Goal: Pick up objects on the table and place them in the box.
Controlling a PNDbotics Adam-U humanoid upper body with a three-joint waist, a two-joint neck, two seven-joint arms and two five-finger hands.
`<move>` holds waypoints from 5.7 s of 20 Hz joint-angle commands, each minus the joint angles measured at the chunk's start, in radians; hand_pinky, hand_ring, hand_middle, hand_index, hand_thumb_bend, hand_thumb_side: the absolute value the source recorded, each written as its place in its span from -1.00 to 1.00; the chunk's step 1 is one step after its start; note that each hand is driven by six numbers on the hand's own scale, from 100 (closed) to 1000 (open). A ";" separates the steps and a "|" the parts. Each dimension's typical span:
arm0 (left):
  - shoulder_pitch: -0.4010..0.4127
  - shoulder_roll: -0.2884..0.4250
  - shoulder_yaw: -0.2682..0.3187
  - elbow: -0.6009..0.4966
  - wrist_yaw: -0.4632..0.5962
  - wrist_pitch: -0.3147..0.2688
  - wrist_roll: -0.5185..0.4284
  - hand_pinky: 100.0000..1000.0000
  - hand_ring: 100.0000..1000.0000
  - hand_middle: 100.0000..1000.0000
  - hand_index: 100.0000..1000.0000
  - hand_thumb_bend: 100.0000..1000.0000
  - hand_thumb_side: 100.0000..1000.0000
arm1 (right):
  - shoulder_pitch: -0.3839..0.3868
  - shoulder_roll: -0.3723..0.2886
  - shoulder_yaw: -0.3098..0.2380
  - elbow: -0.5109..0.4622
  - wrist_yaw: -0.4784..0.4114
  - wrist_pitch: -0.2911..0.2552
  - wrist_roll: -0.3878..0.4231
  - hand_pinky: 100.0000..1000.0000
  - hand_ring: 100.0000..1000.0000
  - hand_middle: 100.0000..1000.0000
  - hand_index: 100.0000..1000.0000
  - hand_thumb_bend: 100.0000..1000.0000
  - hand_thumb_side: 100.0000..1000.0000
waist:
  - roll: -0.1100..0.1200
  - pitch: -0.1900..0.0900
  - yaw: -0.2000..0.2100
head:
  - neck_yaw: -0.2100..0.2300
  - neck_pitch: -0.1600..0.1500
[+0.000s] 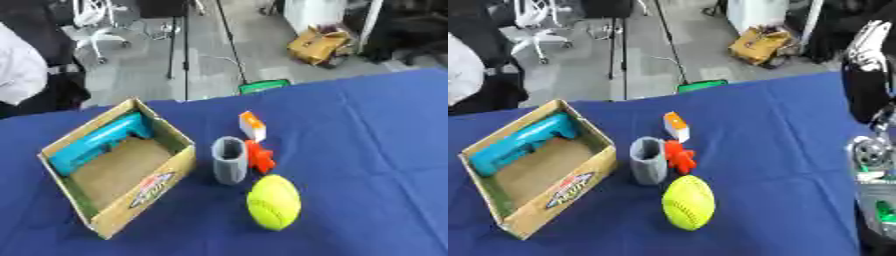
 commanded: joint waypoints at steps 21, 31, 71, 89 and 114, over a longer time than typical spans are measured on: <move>-0.009 0.012 -0.008 -0.015 0.018 -0.040 -0.023 0.46 0.59 0.91 0.88 -1.00 1.00 | -0.139 -0.183 0.126 -0.018 0.014 0.138 0.314 0.61 0.72 0.66 0.76 -1.00 1.00 | -0.024 -0.023 0.007 | -0.014 0.014; -0.002 0.011 -0.016 -0.015 0.023 -0.033 -0.039 0.45 0.57 0.89 0.85 -1.00 1.00 | -0.362 -0.260 0.301 0.052 0.075 0.204 0.650 0.60 0.71 0.69 0.80 -0.82 1.00 | -0.043 -0.036 0.026 | -0.032 0.022; 0.013 0.051 -0.036 -0.015 0.025 -0.012 -0.091 0.42 0.52 0.75 0.65 -1.00 0.95 | -0.434 -0.627 0.869 0.191 -0.288 -0.074 1.307 0.73 0.83 0.76 0.96 -0.49 0.49 | -0.081 -0.049 -0.015 | -0.008 0.056; 0.016 0.045 -0.035 -0.015 0.034 0.001 -0.105 0.42 0.50 0.67 0.58 -1.00 0.94 | -0.476 -0.551 0.886 0.113 -0.549 0.345 1.566 0.56 0.72 0.74 0.99 -0.39 0.31 | -0.090 -0.051 -0.021 | -0.022 0.063; 0.007 0.033 -0.039 -0.015 0.044 0.007 -0.117 0.41 0.48 0.61 0.54 -1.00 0.94 | -0.337 -0.433 0.864 0.178 -0.405 0.279 1.474 0.61 0.80 0.78 1.00 -0.32 0.44 | -0.092 -0.032 -0.021 | -0.032 0.042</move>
